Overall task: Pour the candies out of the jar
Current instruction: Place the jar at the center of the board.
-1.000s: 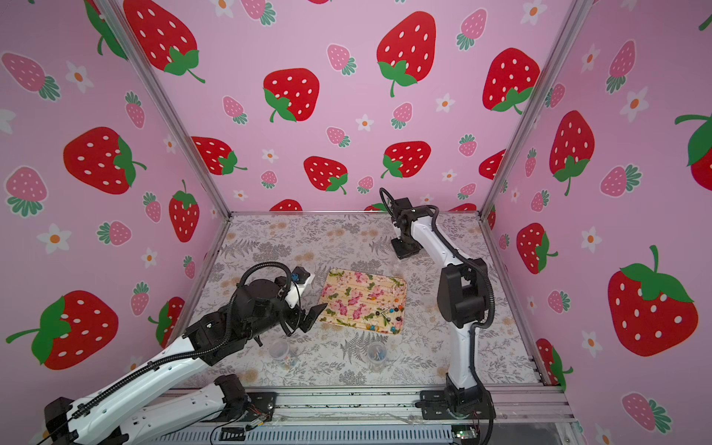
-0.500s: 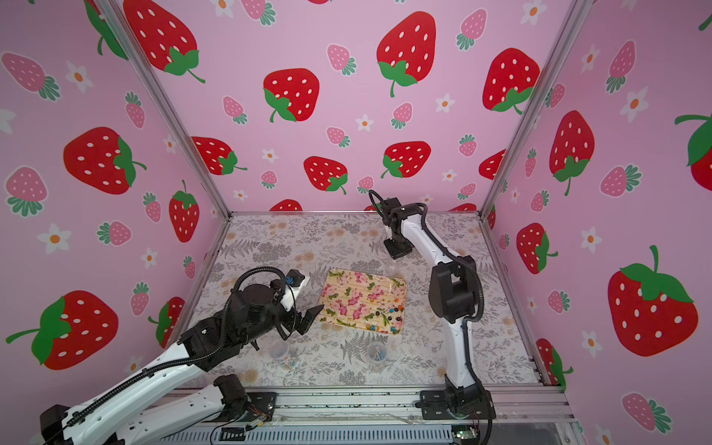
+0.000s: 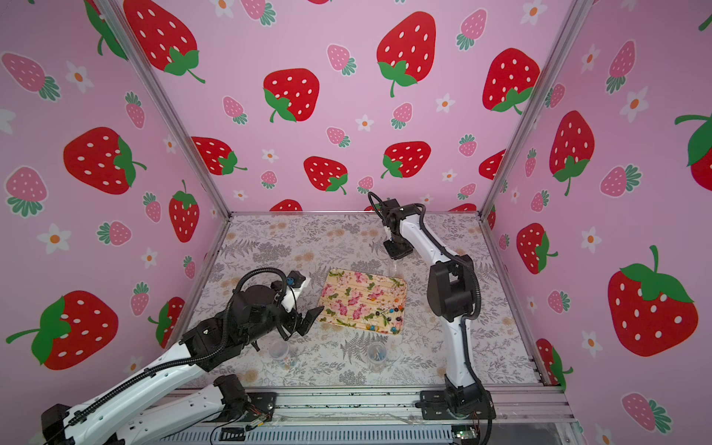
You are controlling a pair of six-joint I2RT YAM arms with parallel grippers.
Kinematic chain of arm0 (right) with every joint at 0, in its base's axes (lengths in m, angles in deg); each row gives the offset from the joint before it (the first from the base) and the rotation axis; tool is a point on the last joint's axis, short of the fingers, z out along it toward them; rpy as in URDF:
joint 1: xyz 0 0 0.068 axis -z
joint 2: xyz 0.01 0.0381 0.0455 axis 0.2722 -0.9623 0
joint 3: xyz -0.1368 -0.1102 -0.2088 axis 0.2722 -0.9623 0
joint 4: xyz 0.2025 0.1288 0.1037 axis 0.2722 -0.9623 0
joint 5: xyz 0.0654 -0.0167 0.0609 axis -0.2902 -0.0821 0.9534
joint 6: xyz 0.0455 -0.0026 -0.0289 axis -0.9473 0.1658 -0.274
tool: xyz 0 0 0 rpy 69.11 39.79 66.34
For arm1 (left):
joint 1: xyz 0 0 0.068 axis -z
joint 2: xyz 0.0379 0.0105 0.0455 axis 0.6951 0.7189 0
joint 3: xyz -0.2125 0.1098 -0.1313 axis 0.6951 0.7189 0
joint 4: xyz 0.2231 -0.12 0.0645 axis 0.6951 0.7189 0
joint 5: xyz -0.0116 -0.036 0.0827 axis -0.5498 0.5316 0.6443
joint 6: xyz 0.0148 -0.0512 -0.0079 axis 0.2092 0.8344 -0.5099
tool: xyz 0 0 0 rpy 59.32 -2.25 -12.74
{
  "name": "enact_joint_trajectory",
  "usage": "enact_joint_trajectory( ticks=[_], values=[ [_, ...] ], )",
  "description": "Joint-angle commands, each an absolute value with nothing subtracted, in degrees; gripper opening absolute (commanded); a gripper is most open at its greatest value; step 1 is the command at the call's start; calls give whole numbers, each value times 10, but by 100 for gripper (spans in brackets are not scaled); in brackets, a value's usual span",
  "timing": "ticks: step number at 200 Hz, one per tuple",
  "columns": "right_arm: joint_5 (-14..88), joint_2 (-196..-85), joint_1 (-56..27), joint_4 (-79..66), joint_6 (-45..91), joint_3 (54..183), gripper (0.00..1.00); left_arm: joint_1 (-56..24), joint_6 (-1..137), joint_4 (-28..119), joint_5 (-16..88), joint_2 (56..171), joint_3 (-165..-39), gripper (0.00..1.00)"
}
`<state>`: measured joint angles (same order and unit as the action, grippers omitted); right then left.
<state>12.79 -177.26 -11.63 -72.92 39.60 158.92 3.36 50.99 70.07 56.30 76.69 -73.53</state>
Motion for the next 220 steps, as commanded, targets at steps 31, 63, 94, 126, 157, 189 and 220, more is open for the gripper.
enact_joint_trajectory(
  ticks=[31,63,94,126,157,189,220],
  values=[
    [132,-1784,-121,-756,404,1631,26,31,521,696,563,765,-738,99],
    [121,-1768,-121,-759,404,1647,27,31,522,697,560,765,-738,99],
    [117,-1736,-122,-758,405,1648,27,31,523,697,559,763,-739,99],
    [113,-1695,-121,-759,403,1644,30,32,529,691,559,762,-736,99],
    [143,-1610,-122,-720,393,1587,30,32,541,694,559,771,-747,99],
    [198,-1480,-132,-657,364,1482,32,31,570,688,602,777,-756,99],
    [208,-1368,-155,-639,304,1388,34,30,639,737,621,789,-799,99]
  ],
)
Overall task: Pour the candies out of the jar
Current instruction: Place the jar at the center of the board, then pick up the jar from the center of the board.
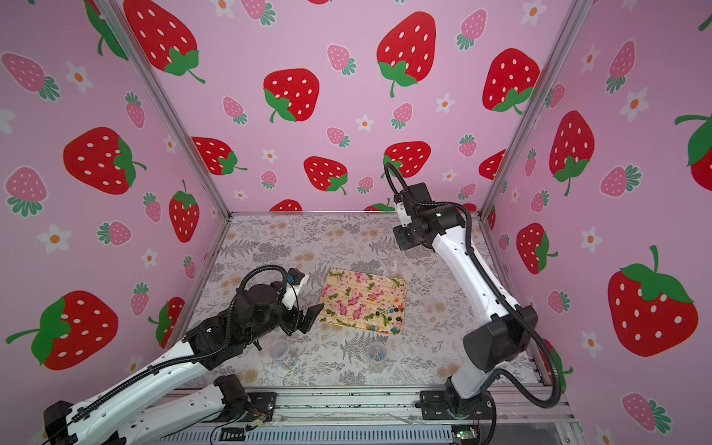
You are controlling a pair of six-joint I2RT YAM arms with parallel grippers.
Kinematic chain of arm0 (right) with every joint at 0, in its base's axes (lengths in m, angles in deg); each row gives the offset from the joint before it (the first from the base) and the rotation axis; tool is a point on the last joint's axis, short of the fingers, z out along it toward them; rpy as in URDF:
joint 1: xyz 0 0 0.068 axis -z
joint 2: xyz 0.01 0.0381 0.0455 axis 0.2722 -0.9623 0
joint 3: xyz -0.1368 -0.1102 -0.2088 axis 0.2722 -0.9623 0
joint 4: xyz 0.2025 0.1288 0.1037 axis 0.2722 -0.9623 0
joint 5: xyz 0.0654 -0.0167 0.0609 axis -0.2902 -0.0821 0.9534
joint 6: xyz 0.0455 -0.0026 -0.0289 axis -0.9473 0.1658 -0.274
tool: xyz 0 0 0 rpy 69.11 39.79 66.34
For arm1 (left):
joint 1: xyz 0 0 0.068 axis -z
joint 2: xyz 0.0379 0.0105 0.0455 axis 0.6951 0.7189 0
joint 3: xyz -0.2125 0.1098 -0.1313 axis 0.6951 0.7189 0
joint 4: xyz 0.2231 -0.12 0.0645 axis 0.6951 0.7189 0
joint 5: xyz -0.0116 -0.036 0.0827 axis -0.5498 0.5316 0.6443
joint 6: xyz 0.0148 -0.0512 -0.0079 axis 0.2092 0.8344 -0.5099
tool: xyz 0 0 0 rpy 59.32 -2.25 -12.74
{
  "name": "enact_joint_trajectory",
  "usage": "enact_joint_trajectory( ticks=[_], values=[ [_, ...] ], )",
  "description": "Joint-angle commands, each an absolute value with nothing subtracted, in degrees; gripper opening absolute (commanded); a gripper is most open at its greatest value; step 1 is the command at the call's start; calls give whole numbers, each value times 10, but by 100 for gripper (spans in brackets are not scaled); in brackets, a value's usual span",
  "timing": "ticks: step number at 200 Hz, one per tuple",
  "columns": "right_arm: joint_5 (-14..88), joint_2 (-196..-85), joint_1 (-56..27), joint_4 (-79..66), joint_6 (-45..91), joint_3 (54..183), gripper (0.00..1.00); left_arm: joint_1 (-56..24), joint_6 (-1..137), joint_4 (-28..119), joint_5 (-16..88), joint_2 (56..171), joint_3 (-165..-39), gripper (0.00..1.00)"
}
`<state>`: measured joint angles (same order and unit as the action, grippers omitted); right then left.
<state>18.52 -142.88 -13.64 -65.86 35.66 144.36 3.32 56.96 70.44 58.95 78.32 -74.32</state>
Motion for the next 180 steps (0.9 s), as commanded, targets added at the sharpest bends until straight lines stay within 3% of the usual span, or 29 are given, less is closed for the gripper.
enact_joint_trajectory(
  ticks=[1,59,87,153,163,180],
  values=[
    [208,-1365,-156,-638,302,1384,34,30,642,740,621,790,-801,99],
    [147,-1136,-262,-523,198,1066,37,30,653,683,542,766,-774,100],
    [150,-1060,-297,-523,137,986,39,30,658,659,525,766,-776,99],
    [111,-1070,-412,-536,113,957,51,30,716,683,537,789,-766,99],
    [107,-1068,-427,-530,114,952,59,30,721,690,545,787,-772,99],
    [106,-1063,-443,-530,116,947,65,30,731,704,551,787,-785,99]
  ],
)
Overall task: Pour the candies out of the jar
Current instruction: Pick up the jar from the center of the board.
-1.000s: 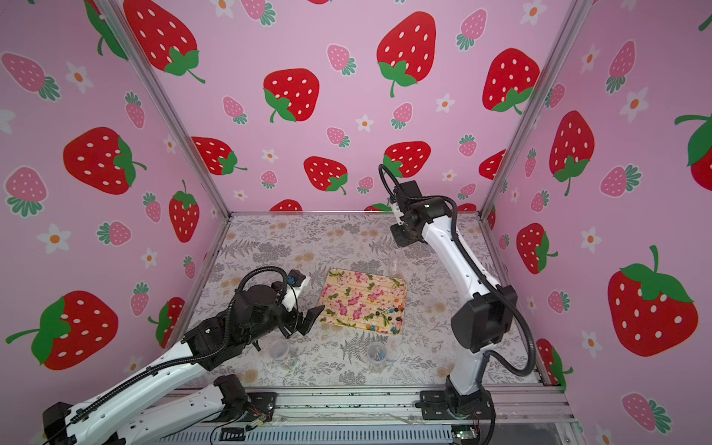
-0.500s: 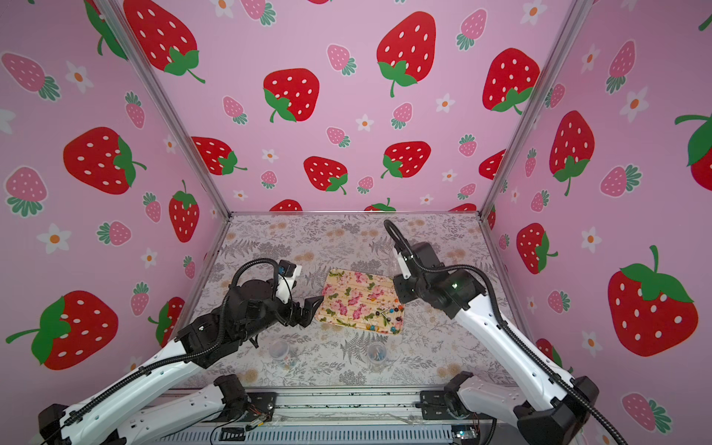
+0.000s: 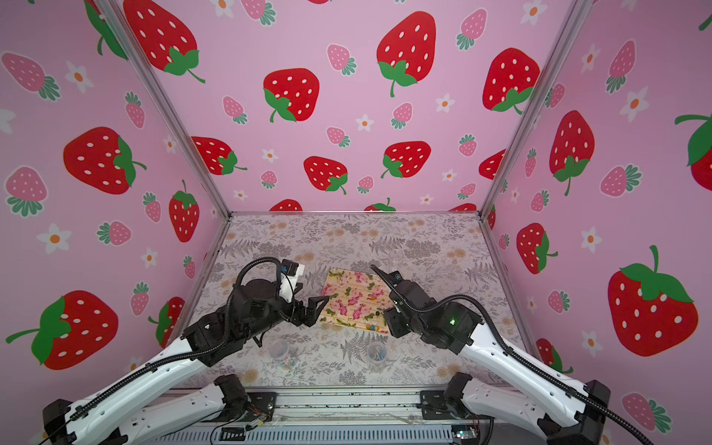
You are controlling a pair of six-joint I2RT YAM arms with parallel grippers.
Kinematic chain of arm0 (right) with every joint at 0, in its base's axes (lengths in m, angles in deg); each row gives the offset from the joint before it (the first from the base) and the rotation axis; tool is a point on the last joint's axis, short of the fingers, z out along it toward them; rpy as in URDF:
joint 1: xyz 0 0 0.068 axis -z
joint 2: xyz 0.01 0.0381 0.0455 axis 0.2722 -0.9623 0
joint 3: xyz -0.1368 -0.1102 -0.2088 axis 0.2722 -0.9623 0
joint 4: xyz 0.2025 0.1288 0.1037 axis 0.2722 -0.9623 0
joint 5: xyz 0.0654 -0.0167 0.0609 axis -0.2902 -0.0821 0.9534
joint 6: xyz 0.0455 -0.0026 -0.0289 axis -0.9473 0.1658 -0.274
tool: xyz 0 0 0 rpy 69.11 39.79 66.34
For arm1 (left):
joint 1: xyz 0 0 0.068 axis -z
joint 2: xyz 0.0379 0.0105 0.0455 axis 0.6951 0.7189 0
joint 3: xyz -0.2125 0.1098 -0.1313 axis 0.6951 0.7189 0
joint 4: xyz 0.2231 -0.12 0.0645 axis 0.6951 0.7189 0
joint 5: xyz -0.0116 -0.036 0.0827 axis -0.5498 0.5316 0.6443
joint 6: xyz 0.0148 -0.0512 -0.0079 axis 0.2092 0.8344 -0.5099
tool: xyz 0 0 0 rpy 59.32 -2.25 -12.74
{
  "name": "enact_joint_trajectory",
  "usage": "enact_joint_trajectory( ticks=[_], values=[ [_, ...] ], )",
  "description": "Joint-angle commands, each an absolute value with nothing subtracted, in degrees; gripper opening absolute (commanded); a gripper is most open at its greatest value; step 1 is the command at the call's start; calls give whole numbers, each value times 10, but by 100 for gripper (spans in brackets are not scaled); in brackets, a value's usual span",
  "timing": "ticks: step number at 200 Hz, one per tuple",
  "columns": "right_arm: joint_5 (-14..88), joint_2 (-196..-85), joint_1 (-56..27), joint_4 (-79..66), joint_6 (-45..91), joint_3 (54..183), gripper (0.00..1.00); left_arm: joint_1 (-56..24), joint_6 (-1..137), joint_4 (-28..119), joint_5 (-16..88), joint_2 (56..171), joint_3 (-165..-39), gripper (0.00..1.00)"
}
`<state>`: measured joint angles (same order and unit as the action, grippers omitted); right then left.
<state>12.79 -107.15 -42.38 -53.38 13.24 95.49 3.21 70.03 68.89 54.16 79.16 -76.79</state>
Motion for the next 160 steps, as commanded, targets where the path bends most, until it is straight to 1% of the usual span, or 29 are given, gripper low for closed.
enact_joint_trajectory(
  ticks=[1,24,46,79,106,146,158,160],
  values=[
    [106,-1063,-444,-530,116,947,65,30,731,704,552,787,-786,99],
    [125,-1060,-452,-529,126,941,72,30,751,705,558,789,-787,99],
    [143,-1069,-463,-537,138,939,78,30,785,698,588,791,-778,99],
    [150,-1082,-493,-548,136,936,81,30,816,678,623,780,-762,99],
    [134,-1098,-524,-568,110,938,84,31,819,641,632,771,-737,99],
    [92,-1141,-582,-574,56,947,85,22,800,613,609,788,-732,99],
    [81,-1161,-587,-582,43,953,86,16,790,617,594,797,-741,99],
    [80,-1164,-602,-584,40,954,86,15,788,618,592,798,-743,99]
  ],
)
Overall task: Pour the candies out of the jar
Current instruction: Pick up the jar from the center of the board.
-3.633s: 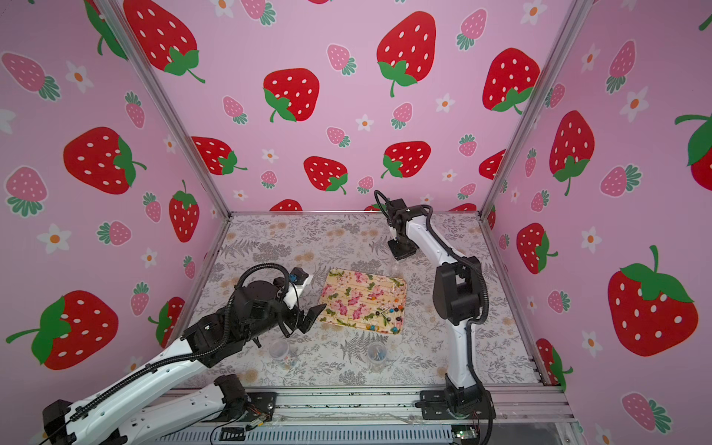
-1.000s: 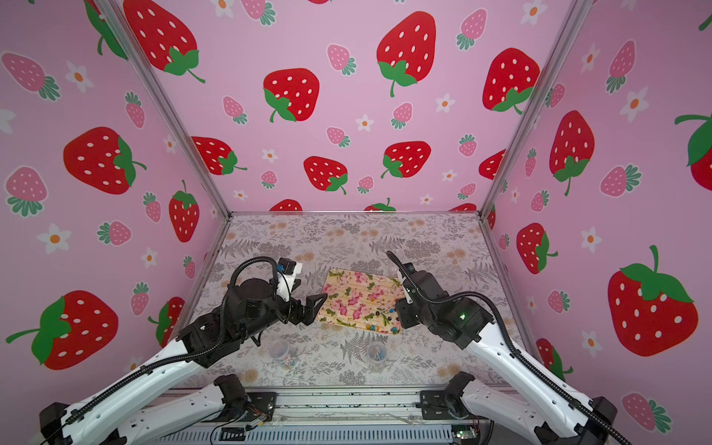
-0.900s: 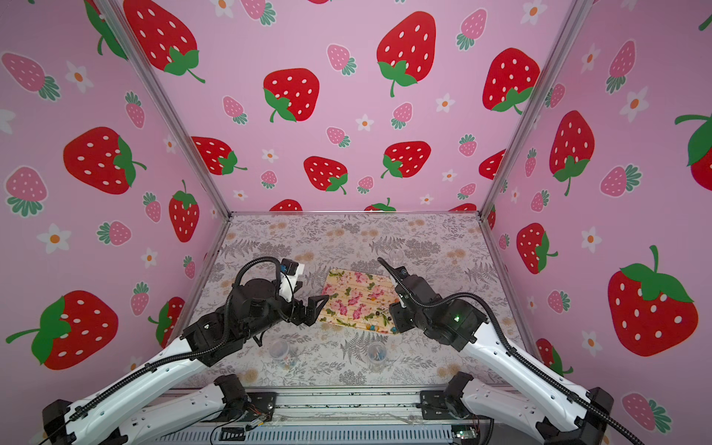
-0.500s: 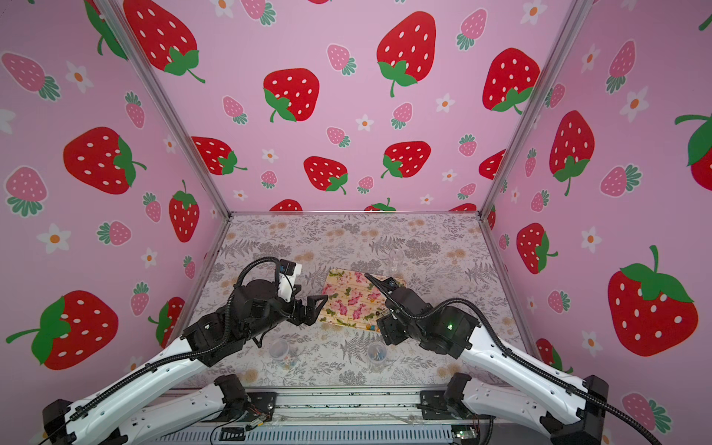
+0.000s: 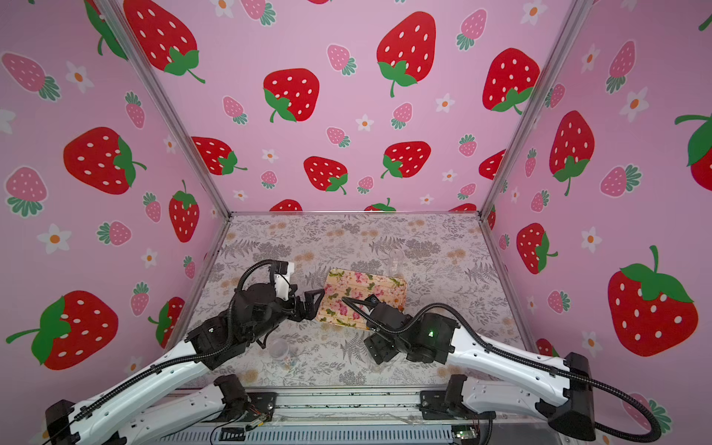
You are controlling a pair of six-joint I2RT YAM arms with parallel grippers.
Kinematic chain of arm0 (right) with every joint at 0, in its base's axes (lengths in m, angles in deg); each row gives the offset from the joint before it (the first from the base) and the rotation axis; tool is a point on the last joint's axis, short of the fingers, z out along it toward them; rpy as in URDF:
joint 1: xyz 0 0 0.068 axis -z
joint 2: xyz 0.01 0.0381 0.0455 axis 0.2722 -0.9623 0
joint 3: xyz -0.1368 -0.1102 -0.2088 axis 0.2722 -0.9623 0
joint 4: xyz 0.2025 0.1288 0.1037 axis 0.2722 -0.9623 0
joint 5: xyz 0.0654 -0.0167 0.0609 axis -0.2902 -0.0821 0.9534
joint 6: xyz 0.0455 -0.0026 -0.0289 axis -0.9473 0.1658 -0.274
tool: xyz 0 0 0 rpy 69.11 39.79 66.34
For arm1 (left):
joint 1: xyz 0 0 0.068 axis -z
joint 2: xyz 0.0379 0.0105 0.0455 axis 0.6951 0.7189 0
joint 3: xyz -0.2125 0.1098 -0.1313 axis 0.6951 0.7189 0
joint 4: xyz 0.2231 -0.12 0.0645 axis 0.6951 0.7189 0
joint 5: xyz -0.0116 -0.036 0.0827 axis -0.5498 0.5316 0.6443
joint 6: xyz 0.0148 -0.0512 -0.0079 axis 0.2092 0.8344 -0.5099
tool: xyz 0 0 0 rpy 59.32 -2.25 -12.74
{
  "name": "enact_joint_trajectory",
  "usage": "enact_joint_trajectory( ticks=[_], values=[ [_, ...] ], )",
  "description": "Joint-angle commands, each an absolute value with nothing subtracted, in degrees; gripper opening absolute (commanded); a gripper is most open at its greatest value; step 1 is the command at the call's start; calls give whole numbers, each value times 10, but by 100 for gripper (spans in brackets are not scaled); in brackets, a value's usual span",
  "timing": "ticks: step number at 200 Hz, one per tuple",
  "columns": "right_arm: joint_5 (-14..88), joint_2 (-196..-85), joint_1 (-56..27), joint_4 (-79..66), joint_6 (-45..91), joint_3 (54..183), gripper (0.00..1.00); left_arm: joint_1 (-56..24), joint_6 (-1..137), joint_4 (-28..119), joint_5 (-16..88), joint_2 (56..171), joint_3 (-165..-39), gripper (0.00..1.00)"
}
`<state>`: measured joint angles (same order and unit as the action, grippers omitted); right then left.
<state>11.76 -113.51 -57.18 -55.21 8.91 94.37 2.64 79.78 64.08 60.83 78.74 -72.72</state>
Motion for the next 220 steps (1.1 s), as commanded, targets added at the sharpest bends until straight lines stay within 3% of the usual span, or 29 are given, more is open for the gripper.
enact_joint_trajectory(
  ticks=[1,97,220],
  values=[
    [78,-1165,-605,-585,38,954,86,14,788,619,591,798,-744,99],
    [101,-1196,-630,-566,-20,930,82,-24,781,613,537,787,-727,99],
    [112,-1236,-630,-560,-32,923,57,-62,781,608,496,787,-722,99]
  ],
)
